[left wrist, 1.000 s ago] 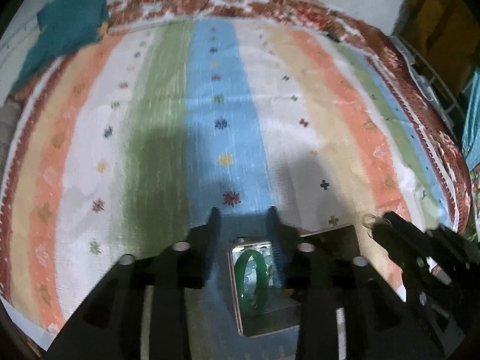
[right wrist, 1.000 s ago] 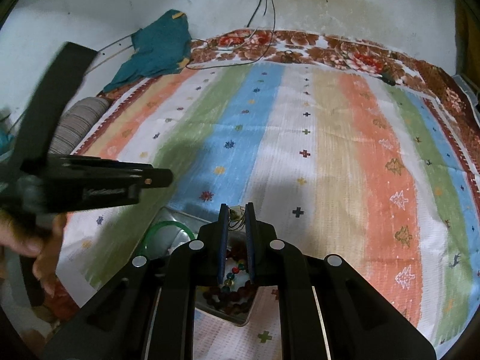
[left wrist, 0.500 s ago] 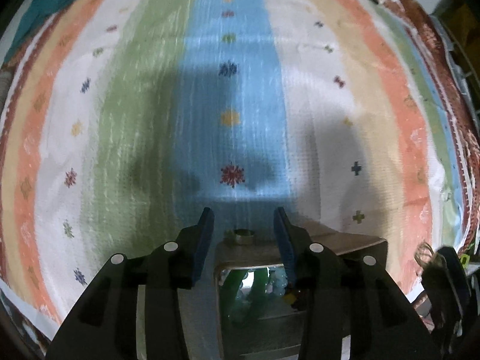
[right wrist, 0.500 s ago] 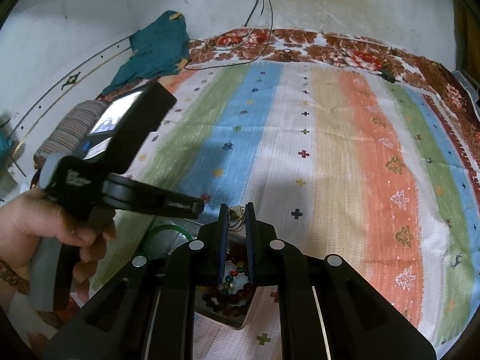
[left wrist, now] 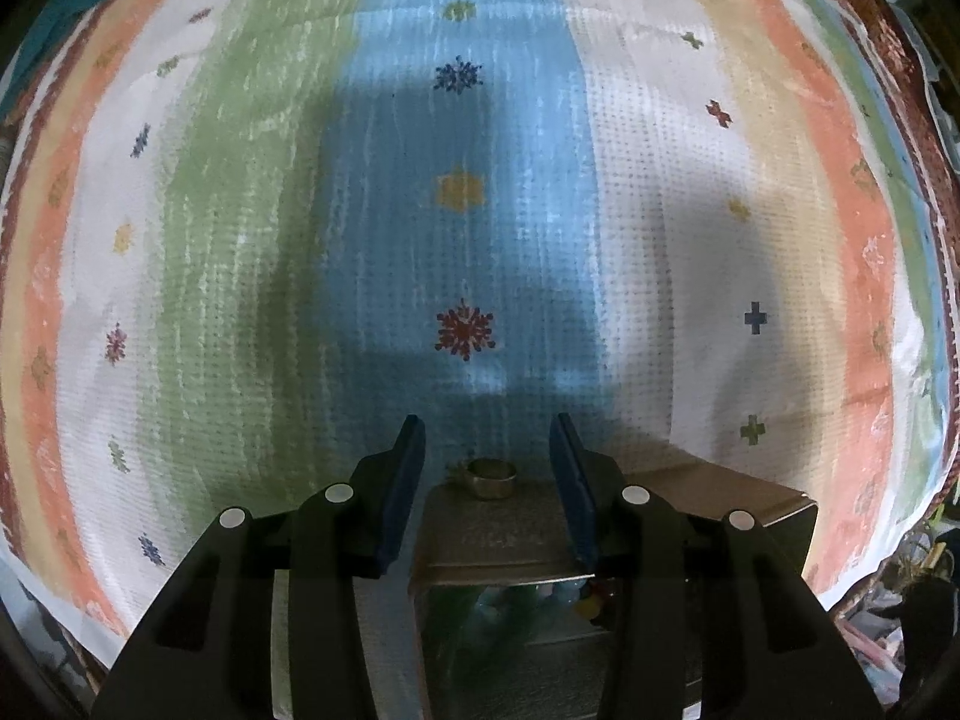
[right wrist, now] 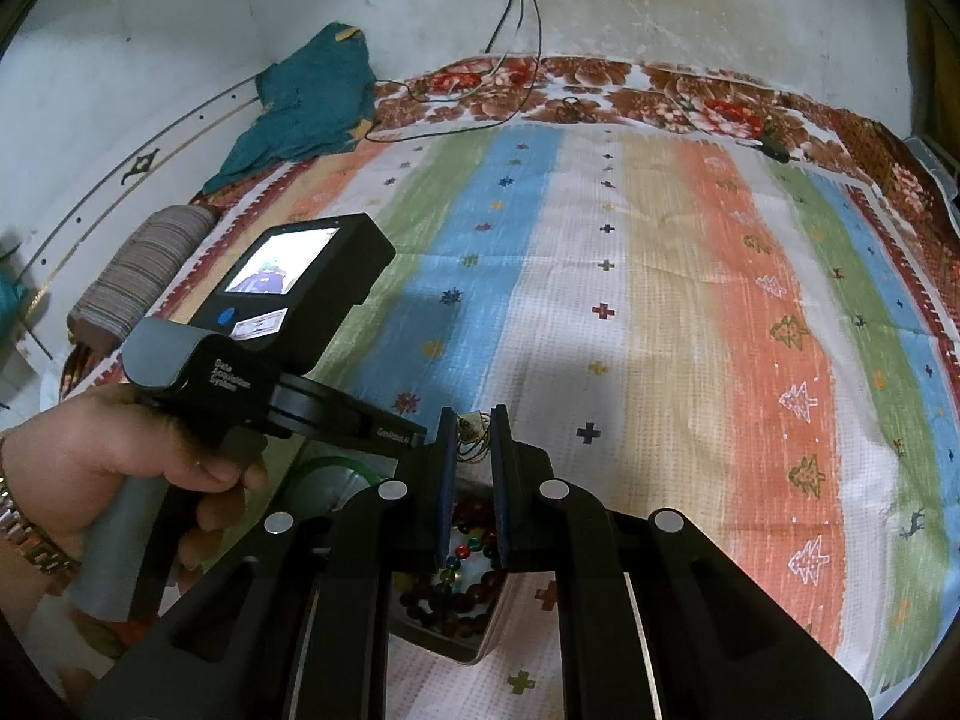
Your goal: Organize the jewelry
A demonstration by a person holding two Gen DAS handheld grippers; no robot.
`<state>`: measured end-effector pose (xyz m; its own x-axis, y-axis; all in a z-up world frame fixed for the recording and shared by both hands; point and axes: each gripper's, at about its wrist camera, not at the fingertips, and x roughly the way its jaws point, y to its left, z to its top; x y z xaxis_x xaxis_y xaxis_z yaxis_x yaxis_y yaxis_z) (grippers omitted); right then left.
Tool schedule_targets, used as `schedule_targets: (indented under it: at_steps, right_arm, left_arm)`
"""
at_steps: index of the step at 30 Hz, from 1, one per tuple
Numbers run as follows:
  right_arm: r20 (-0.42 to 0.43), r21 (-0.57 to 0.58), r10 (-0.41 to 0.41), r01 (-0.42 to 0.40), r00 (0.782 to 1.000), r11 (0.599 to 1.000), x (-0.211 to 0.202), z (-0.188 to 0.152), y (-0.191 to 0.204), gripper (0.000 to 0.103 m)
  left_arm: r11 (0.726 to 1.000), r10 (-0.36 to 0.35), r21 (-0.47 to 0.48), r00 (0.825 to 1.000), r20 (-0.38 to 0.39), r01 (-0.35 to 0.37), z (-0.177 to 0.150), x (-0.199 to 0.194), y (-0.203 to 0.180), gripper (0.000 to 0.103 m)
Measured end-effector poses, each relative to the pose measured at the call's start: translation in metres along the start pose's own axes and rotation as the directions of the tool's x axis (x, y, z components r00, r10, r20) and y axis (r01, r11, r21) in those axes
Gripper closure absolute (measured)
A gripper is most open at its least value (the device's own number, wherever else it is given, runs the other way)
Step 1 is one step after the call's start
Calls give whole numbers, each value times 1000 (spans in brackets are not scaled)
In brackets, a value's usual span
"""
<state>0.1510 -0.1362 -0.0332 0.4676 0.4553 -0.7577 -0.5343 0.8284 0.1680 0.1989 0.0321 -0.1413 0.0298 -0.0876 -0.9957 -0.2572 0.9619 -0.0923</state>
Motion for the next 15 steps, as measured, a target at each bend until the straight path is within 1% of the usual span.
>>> schedule_targets:
  at_steps: [5, 10, 11, 12, 14, 15]
  right_arm:
    - [-2, -2, 1, -1, 1000, 1000, 1, 1, 0, 91]
    - [-4, -3, 4, -4, 1000, 1000, 2, 2, 0, 91]
    - [-4, -2, 3, -3, 1000, 1000, 2, 2, 0, 91]
    - [-3, -2, 3, -3, 1000, 1000, 2, 2, 0, 91]
    - [-3, -2, 3, -3, 1000, 1000, 2, 2, 0, 91]
    - [-4, -1, 3, -3, 1000, 1000, 2, 2, -1, 91]
  left_arm:
    - [999, -28, -16, 999, -39, 28, 10, 13, 3, 60]
    - [1000, -23, -16, 998, -59, 22, 15, 23, 1, 61]
    - [1000, -23, -15, 998, -59, 22, 16, 23, 0, 66]
    - [1000, -16, -13, 998, -59, 16, 16, 24, 0, 78]
    - [1000, -9, -13, 998, -59, 8, 17, 26, -4, 93]
    - [1000, -6, -7, 998, -62, 6, 16, 27, -6, 98]
